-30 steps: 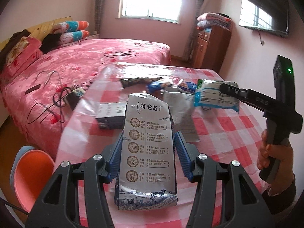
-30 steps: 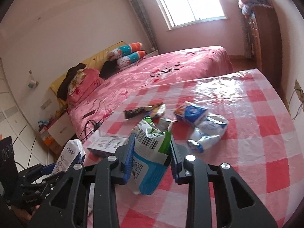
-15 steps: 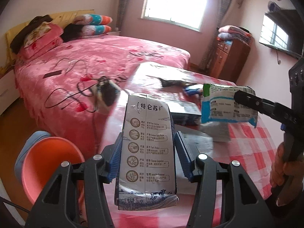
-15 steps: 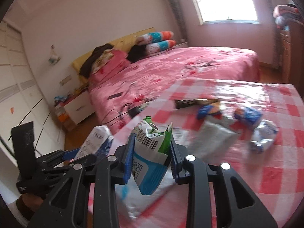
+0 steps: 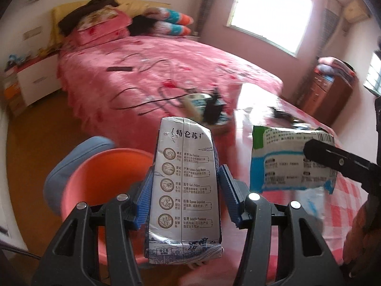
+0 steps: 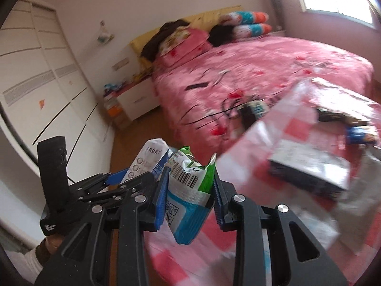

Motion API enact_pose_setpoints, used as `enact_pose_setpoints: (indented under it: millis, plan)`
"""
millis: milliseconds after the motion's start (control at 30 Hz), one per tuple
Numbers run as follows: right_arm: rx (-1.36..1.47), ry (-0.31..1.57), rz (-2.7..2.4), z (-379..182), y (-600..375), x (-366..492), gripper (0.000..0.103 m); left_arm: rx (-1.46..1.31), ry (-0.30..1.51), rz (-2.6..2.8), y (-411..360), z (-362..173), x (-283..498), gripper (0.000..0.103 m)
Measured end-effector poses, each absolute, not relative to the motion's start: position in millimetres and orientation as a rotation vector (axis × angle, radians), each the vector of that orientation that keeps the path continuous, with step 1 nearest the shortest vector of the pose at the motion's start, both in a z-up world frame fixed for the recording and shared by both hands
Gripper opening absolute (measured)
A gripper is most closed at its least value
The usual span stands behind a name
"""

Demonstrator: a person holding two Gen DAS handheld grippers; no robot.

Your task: Collect trash

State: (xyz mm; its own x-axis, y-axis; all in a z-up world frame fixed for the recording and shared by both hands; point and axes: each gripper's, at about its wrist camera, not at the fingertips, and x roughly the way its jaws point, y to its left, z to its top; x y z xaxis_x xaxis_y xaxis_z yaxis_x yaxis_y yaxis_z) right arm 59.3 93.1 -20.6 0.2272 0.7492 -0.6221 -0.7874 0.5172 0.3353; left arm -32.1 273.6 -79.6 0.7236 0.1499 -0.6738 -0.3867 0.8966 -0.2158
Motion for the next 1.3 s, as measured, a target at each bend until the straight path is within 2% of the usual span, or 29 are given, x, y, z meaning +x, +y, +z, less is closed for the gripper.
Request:
enact_pose_setpoints:
  millis: [167,267,333,367,400,500,667,967,1300]
  plan:
    - [-0.107,0.857,1.114,-31.6,138.7,48.6,0.034,-0.413,0.712,0.389,311.8,-97.6,-49.3,0.055]
    - [-0.148,0.885,1.132,-42.3,169.3,42.3,0.039,-0.448,0.722,0.435,331.1,-111.2,-57.4,0.055]
    - [-0.154,0.902,1.124,-50.1,181.9,40.7,0.056,-0.462,0.732,0.466,338.5,-119.4,-60.6,0.057]
    - [-0.147,0.908,1.122,-53.3,184.3,40.2,0.067,-0.464,0.734,0.478,341.1,-122.5,-63.3,0.065]
    - [-0.127,0.925,1.111,-57.2,184.7,40.9,0.073,-0.467,0.741,0.498,345.4,-127.5,-65.3,0.069]
    - [-0.097,0.928,1.069,-56.7,174.9,43.3,0.083,-0.472,0.78,0.536,351.0,-138.5,-69.9,0.073]
    - [-0.086,0.863,0.986,-46.7,143.6,46.7,0.09,-0.462,0.779,0.558,352.3,-139.6,-75.3,0.073]
    - [-0.114,0.766,0.879,-37.2,95.2,43.7,0.091,-0.467,0.773,0.509,337.2,-129.7,-72.5,0.073]
    - [-0.119,0.778,0.822,-47.9,57.1,42.5,0.093,-0.411,0.761,0.397,299.5,-108.2,-57.0,0.073]
